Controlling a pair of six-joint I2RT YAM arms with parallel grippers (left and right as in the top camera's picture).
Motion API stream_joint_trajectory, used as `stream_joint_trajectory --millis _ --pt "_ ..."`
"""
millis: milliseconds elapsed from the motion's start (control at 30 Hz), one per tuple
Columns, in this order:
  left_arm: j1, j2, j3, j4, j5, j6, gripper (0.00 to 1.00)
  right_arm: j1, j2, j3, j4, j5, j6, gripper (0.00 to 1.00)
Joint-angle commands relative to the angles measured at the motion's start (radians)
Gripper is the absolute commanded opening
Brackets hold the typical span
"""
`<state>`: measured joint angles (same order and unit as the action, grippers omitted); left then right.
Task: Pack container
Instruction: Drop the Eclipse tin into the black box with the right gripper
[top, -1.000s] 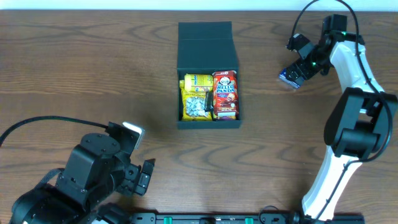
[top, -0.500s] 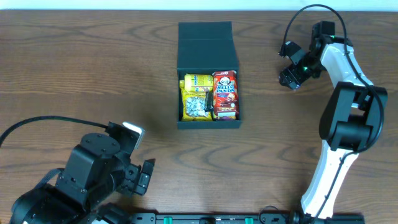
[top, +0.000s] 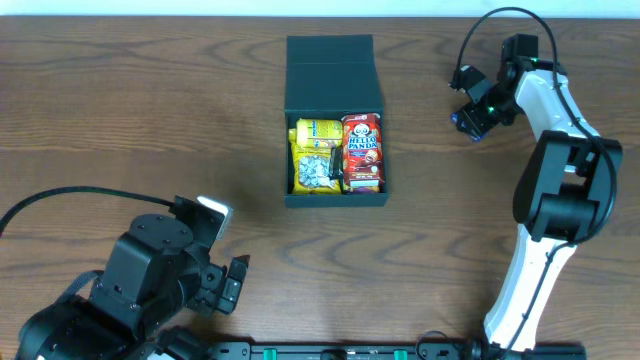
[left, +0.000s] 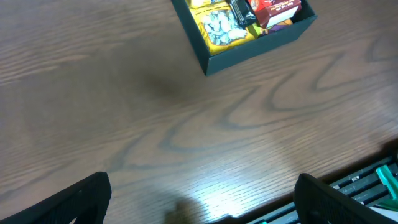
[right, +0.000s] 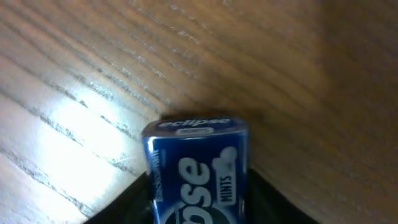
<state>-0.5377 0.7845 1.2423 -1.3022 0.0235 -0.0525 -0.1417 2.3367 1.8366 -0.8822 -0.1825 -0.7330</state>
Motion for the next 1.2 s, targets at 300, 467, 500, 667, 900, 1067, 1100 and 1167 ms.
stream_joint_trajectory --millis 300,467,500,667,900,1067,1100,1167 --pt "0.002 0.0 0.004 -0.003 0.003 -0.008 0.95 0.01 0.015 0.026 0.028 -0.024 0.375 0.23" --pt "0.002 0.0 0.004 -0.003 0.003 -0.007 0.95 0.032 -0.018 0.084 -0.025 -0.17 0.505 0.16" --pt "0.002 0.0 0.004 -0.003 0.003 -0.008 0.95 0.039 -0.027 0.097 -0.037 -0.19 0.518 0.15" --pt "0.002 0.0 0.004 -0.003 0.003 -0.007 0.95 0.11 -0.103 0.192 -0.141 -0.211 0.57 0.11" --pt "0.002 0.0 0.004 -0.003 0.003 -0.007 0.95 0.263 -0.254 0.232 -0.219 -0.211 0.685 0.1" --pt "0.002 0.0 0.004 -0.003 0.003 -0.007 0.95 0.412 -0.282 0.229 -0.241 -0.202 0.892 0.1" --pt "0.002 0.0 0.004 -0.003 0.003 -0.007 0.95 0.439 -0.278 0.224 -0.243 -0.182 0.931 0.09" --pt "0.002 0.0 0.004 -0.003 0.003 -0.007 0.95 0.502 -0.271 0.213 -0.244 -0.106 1.008 0.08"
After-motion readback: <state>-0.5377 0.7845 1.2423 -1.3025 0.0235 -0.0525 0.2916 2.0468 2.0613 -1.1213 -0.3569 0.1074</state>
